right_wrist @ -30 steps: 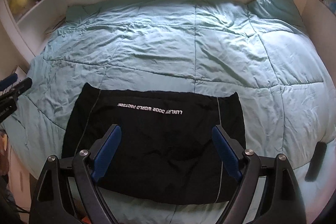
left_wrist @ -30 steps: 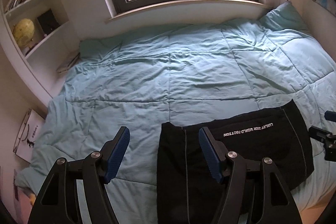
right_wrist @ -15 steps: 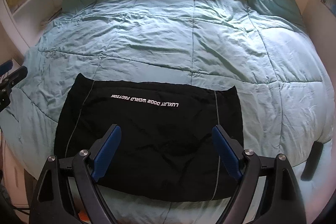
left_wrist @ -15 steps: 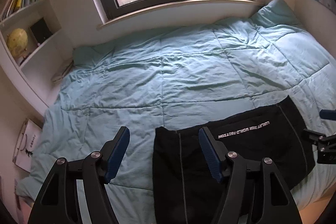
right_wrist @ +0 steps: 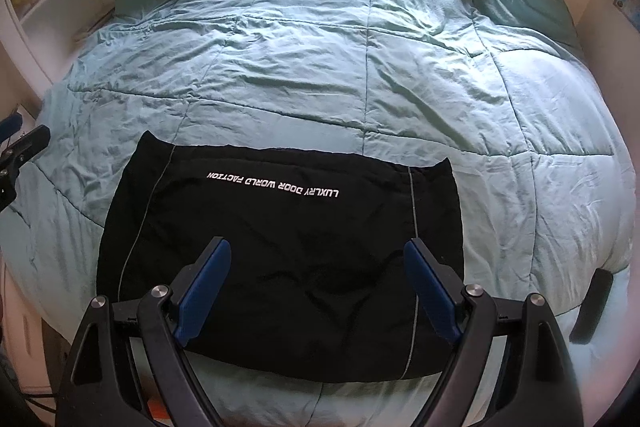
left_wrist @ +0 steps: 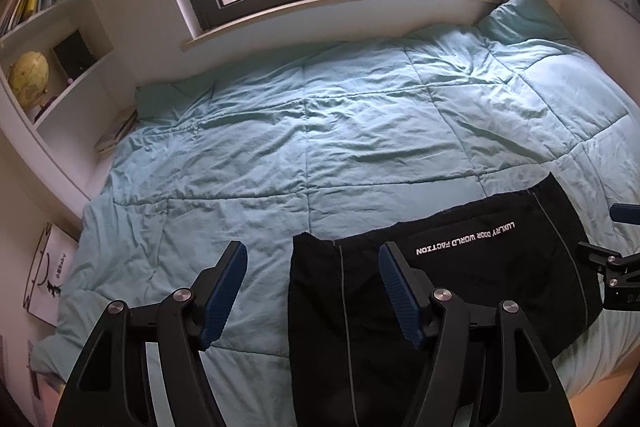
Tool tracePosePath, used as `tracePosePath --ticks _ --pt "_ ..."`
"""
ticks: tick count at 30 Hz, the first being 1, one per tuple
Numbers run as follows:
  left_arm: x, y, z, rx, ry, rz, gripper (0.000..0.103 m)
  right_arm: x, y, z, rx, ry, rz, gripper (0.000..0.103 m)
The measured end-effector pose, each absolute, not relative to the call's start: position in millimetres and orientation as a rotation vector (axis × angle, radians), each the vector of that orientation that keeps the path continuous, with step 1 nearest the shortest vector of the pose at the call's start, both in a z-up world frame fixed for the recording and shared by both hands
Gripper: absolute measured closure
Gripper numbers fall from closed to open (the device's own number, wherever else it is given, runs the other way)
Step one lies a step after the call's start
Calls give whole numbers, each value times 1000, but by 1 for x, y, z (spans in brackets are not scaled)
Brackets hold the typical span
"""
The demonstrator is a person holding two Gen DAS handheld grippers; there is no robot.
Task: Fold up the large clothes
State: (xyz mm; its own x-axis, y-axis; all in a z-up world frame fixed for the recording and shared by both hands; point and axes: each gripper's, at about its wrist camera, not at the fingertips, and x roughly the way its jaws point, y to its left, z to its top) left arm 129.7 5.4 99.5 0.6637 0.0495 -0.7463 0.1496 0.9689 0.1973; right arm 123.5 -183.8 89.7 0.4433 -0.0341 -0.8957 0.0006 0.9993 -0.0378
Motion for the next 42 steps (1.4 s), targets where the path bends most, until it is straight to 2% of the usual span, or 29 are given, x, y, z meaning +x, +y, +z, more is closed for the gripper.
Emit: tracePosePath --ticks 42 --pt "135 3 90 216 906 -110 33 116 -177 78 -21 1136 -8 14"
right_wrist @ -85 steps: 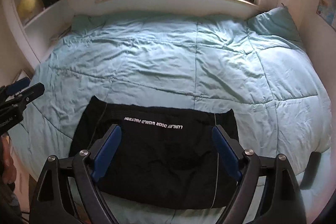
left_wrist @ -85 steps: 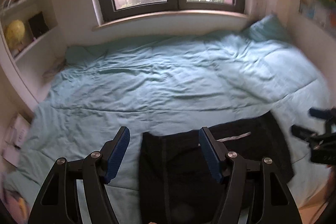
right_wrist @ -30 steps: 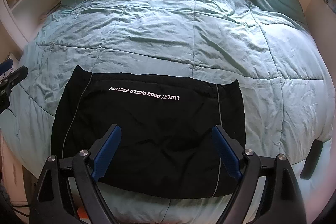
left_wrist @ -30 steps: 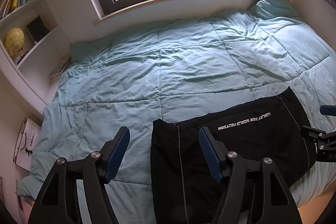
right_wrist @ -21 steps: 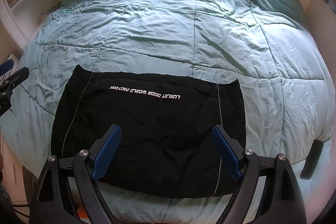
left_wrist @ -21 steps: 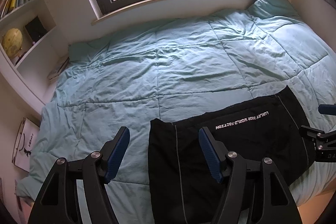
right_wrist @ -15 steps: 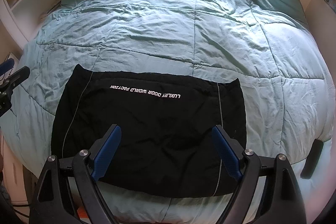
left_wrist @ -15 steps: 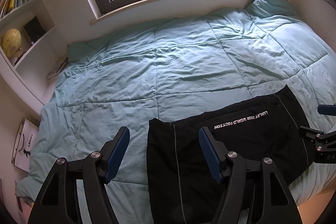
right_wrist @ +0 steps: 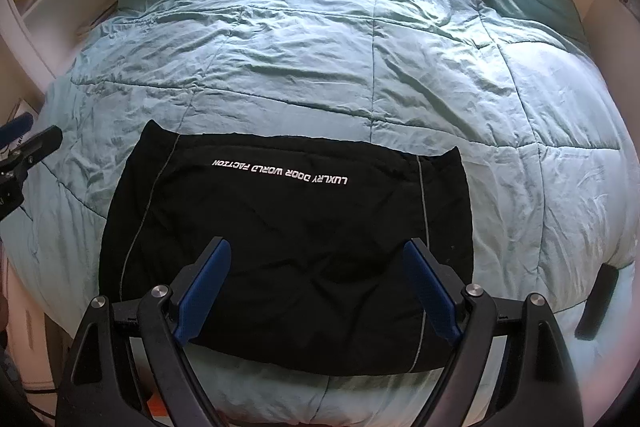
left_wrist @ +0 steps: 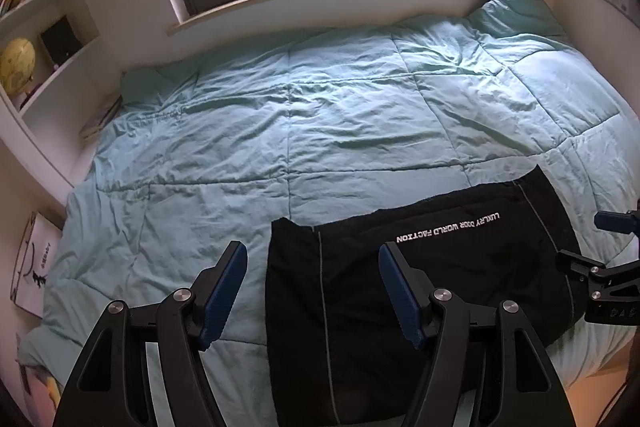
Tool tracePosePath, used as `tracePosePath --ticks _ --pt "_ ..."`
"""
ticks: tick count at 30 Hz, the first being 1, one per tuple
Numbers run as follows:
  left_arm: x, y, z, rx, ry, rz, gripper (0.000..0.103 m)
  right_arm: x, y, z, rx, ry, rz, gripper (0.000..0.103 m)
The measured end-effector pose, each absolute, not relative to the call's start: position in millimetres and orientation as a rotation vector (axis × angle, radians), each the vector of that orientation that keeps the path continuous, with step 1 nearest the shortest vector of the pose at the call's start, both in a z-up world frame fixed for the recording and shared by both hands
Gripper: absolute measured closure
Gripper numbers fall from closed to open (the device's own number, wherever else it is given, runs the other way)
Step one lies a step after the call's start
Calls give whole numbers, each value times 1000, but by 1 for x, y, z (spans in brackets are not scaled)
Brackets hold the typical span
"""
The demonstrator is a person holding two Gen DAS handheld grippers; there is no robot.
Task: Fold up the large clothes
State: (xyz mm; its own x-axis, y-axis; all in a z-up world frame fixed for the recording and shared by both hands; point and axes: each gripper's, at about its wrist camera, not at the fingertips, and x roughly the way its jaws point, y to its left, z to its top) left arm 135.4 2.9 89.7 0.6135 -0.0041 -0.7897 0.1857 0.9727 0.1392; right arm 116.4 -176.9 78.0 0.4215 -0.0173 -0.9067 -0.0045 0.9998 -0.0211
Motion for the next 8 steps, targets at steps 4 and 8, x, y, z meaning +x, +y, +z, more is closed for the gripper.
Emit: tracePosePath --ticks 4,8 --pt "135 4 87 216 895 -75 33 118 -178 76 -19 1145 -1 14" --pt "135 9 88 175 899 -94 33 118 -178 75 -21 1146 0 14"
